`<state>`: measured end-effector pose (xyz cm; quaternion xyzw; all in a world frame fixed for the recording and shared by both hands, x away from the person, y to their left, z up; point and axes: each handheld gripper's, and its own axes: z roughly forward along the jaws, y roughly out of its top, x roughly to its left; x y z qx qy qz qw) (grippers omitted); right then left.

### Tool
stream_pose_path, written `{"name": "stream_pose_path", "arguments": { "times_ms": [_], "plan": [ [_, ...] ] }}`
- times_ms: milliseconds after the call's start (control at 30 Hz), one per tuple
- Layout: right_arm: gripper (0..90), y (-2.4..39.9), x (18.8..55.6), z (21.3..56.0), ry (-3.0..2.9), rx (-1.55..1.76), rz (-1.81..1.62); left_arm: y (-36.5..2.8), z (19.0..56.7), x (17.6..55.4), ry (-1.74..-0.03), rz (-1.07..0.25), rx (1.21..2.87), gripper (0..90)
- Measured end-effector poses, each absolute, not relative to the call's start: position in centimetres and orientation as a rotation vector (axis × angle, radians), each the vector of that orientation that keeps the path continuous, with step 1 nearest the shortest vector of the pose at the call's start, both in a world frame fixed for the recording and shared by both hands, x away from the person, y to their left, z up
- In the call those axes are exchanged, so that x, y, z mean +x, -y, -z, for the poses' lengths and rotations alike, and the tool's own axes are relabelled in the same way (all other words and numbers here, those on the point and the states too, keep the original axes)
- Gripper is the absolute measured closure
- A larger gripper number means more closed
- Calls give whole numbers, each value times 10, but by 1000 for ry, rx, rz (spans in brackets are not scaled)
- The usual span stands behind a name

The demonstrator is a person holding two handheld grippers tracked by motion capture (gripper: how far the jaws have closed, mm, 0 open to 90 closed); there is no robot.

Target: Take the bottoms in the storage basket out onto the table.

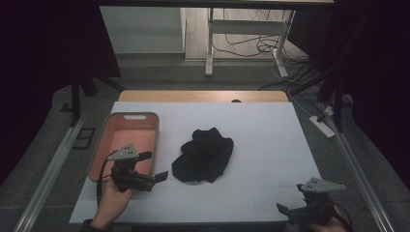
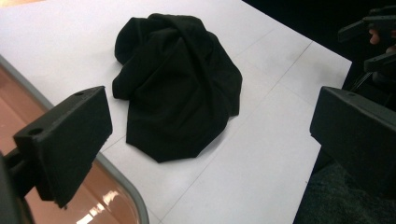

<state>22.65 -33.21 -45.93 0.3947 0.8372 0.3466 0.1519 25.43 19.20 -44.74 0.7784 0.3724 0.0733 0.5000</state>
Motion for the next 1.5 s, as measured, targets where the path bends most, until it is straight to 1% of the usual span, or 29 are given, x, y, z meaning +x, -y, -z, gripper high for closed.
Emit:
{"name": "stream_pose_path", "arguments": {
  "times_ms": [1500],
  "plan": [
    [0,332,227,459,-2405,1138,-984,-223,459,213,-994,-218,1902,0]
  ]
}}
